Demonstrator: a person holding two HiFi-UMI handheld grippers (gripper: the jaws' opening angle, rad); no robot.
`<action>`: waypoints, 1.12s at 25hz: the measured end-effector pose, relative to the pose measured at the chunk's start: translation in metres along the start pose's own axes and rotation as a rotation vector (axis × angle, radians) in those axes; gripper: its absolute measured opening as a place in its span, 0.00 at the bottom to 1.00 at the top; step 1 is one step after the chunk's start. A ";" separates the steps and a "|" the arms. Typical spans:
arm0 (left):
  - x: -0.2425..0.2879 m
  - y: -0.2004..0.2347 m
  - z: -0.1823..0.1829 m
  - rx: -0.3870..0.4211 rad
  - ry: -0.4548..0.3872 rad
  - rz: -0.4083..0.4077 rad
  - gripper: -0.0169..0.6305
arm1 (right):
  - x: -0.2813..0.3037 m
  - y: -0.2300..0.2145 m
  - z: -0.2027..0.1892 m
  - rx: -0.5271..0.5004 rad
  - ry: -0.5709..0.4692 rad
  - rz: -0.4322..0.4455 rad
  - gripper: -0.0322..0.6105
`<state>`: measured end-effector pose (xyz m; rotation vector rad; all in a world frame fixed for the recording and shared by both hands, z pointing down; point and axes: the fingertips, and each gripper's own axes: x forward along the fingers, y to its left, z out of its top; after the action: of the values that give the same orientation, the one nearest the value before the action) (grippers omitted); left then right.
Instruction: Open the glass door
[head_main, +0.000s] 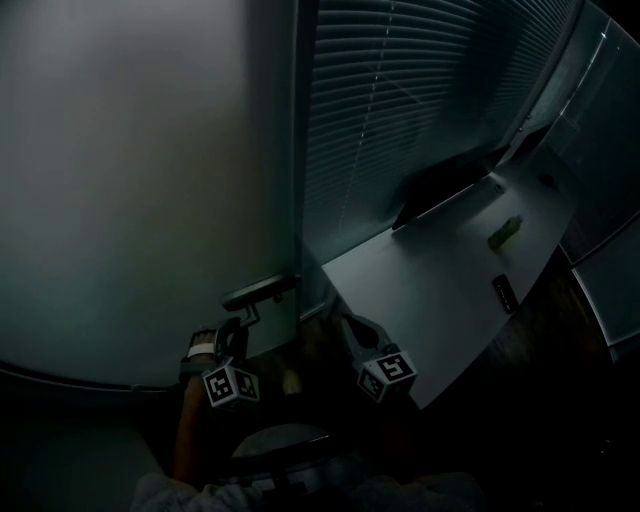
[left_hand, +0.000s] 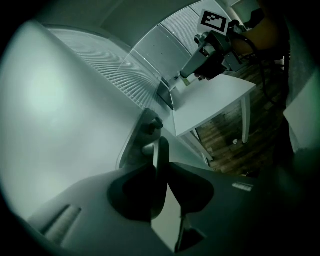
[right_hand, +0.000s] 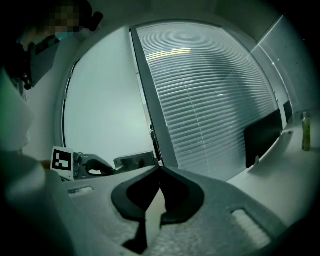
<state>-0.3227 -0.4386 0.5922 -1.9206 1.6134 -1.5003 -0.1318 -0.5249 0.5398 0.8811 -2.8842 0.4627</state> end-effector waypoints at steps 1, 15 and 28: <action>-0.002 -0.002 0.001 0.002 -0.004 -0.002 0.18 | -0.004 0.000 -0.001 -0.004 -0.004 -0.003 0.05; -0.034 -0.041 0.007 -0.005 -0.030 -0.024 0.19 | -0.067 0.020 -0.017 -0.023 -0.030 -0.042 0.05; -0.067 -0.076 0.015 0.028 -0.087 -0.039 0.20 | -0.141 0.056 -0.038 -0.021 -0.035 -0.092 0.05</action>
<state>-0.2567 -0.3608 0.6021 -1.9846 1.5193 -1.4246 -0.0462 -0.3937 0.5372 1.0235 -2.8591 0.4122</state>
